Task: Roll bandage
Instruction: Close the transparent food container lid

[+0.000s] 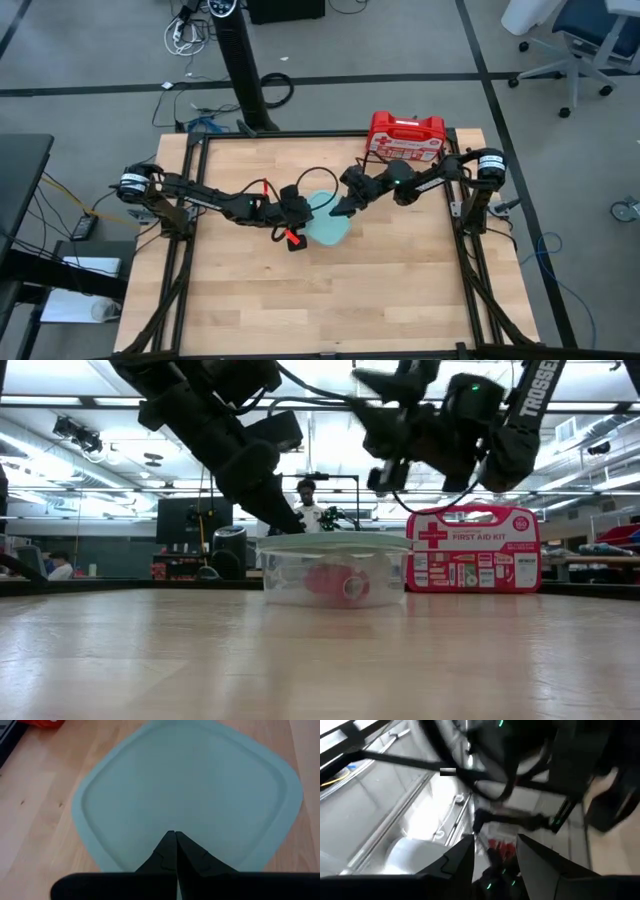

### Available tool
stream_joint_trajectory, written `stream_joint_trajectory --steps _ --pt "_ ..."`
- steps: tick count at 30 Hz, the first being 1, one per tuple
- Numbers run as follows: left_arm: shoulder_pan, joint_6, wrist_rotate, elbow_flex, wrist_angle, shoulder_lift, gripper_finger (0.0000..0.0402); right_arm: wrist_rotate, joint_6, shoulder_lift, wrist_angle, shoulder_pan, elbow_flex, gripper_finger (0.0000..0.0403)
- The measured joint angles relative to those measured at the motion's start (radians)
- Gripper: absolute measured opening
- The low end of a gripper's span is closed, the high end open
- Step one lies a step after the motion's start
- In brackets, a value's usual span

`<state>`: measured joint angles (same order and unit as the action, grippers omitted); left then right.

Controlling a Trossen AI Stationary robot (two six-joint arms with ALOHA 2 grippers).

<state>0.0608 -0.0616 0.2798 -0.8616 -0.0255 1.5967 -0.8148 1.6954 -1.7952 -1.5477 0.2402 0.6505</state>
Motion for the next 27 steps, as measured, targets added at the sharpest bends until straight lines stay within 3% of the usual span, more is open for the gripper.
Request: stream_joint_trajectory --steps 2,4,6,7,10,16,21,24,26,27 --pt "0.0 -0.016 0.0 0.0 -0.002 0.0 0.0 0.01 -0.054 -0.02 0.07 0.004 0.02 0.0148" --pt "0.0 -0.022 -0.002 0.0 -0.005 0.0 0.0 -0.013 -0.102 -0.076 0.304 0.019 0.023 0.0148" --pt "0.0 -0.022 0.004 -0.002 0.004 -0.003 0.0 -0.047 -0.124 -0.138 0.365 0.037 0.035 0.0149" --pt "0.0 -0.022 0.001 -0.002 -0.004 -0.004 0.0 -0.076 -0.12 -0.176 0.257 0.044 0.031 0.0149" --pt "-0.002 -0.018 -0.003 0.0 -0.02 -0.002 0.0 -0.014 -0.043 -0.246 -0.009 0.035 0.047 0.0149" --pt "-0.002 -0.002 -0.011 0.001 -0.056 -0.001 0.0 -0.045 0.002 -0.16 0.018 -0.008 0.084 0.0149" --pt "-0.002 -0.016 -0.008 0.0 -0.071 -0.002 0.0 -0.01 -0.027 -0.08 0.008 -0.011 0.081 0.0149" --pt "-0.002 -0.02 -0.009 0.0 -0.071 -0.002 0.0 0.015 -0.056 -0.09 0.023 -0.005 0.072 0.0149" --pt "-0.002 -0.021 -0.013 0.0 -0.071 -0.002 0.0 -0.008 -0.081 -0.155 0.183 0.024 0.042 0.0148" --pt "-0.002 -0.022 -0.013 -0.004 -0.068 -0.002 0.0 -0.014 -0.066 -0.197 0.143 0.043 0.038 0.0148"
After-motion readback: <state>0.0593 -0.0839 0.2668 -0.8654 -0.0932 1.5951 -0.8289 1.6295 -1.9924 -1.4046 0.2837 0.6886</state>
